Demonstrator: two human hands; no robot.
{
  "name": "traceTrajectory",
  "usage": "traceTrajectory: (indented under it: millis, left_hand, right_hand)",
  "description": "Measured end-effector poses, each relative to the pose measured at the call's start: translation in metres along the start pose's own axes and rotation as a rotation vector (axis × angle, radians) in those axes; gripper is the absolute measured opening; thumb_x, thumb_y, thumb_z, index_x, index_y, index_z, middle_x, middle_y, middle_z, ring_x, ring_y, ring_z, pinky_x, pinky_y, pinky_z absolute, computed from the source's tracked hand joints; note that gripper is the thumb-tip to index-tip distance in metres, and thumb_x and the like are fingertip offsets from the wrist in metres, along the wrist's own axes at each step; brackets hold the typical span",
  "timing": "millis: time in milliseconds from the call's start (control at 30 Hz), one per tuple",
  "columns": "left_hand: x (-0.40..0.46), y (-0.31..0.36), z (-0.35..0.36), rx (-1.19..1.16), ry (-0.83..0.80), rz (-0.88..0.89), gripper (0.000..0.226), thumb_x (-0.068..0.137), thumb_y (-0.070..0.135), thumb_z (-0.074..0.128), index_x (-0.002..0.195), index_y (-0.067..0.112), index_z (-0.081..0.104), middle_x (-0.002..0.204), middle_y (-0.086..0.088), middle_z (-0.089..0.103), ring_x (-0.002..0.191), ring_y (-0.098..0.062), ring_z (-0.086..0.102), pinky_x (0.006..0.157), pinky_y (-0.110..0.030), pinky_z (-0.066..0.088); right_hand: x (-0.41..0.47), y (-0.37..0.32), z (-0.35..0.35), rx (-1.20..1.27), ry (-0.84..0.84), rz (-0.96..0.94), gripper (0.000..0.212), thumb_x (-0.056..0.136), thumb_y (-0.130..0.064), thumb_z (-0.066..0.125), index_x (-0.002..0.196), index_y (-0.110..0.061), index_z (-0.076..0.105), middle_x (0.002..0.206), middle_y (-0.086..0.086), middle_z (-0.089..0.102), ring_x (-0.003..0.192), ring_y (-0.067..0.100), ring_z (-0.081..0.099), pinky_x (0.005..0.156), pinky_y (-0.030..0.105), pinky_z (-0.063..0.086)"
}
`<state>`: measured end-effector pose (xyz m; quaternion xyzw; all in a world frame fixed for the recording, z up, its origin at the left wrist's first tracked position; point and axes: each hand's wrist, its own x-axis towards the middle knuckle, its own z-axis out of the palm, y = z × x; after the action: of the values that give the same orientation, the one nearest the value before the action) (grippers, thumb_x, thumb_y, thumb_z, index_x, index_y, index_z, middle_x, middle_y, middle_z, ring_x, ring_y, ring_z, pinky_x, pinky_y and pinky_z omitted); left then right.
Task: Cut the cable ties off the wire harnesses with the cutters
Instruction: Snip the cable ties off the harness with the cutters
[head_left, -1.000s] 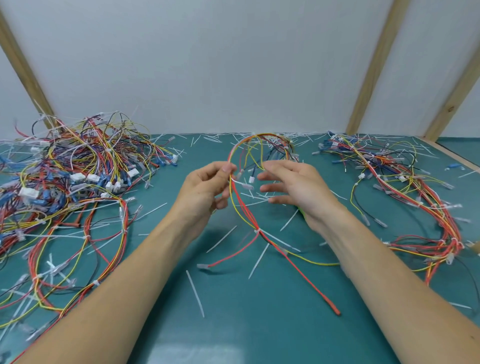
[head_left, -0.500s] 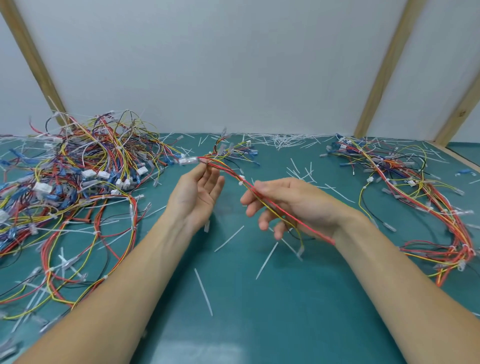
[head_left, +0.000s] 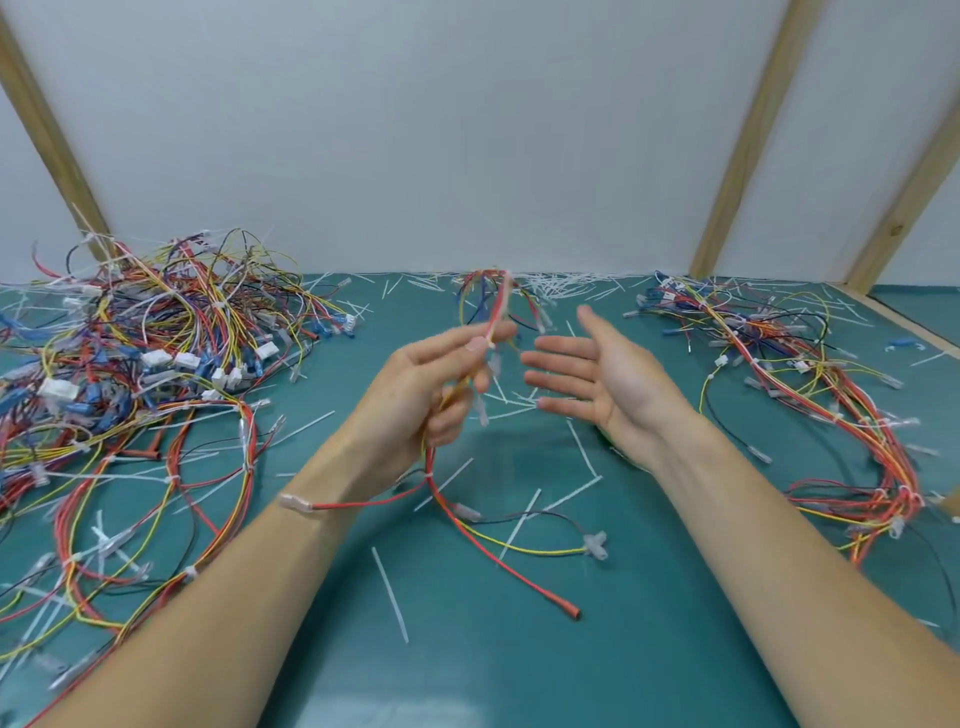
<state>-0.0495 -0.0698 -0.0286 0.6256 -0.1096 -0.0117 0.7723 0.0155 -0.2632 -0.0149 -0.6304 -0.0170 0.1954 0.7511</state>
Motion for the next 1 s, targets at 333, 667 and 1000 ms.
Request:
traceTrajectory:
  millis: [333, 667, 1000]
  left_hand:
    - [-0.013, -0.014, 0.026, 0.711, -0.488, -0.22, 0.016, 0.095, 0.027, 0.069, 0.107, 0.025, 0.079, 0.06, 0.005, 0.066, 0.049, -0.012, 0.046, 0.047, -0.014, 0.038]
    - [-0.012, -0.015, 0.027, 0.748, -0.434, -0.178, 0.012, 0.092, 0.031, 0.071, 0.098, 0.027, 0.08, 0.062, 0.002, 0.068, 0.05, -0.015, 0.049, 0.051, -0.018, 0.041]
    - [-0.001, 0.004, -0.003, 0.523, 0.02, -0.107, 0.02, 0.094, 0.021, 0.064, 0.079, 0.012, 0.074, 0.066, -0.006, 0.057, 0.048, -0.016, 0.04, 0.047, -0.023, 0.033]
  right_hand:
    - [0.013, -0.005, -0.036, -0.481, 0.345, -0.075, 0.057, 0.078, -0.074, 0.069, 0.066, -0.019, 0.077, 0.063, -0.006, 0.049, 0.049, 0.012, 0.033, 0.043, 0.022, 0.023]
    - [0.021, 0.014, -0.026, -0.89, 0.354, -0.474, 0.04, 0.091, -0.048, 0.066, 0.065, -0.018, 0.065, 0.049, -0.002, 0.049, 0.054, 0.018, 0.043, 0.056, 0.035, 0.034]
    - [0.026, -0.025, -0.059, -0.709, 0.874, -0.641, 0.044, 0.111, -0.043, 0.033, 0.079, -0.015, 0.047, 0.067, -0.004, 0.048, 0.071, 0.03, 0.047, 0.059, 0.039, 0.023]
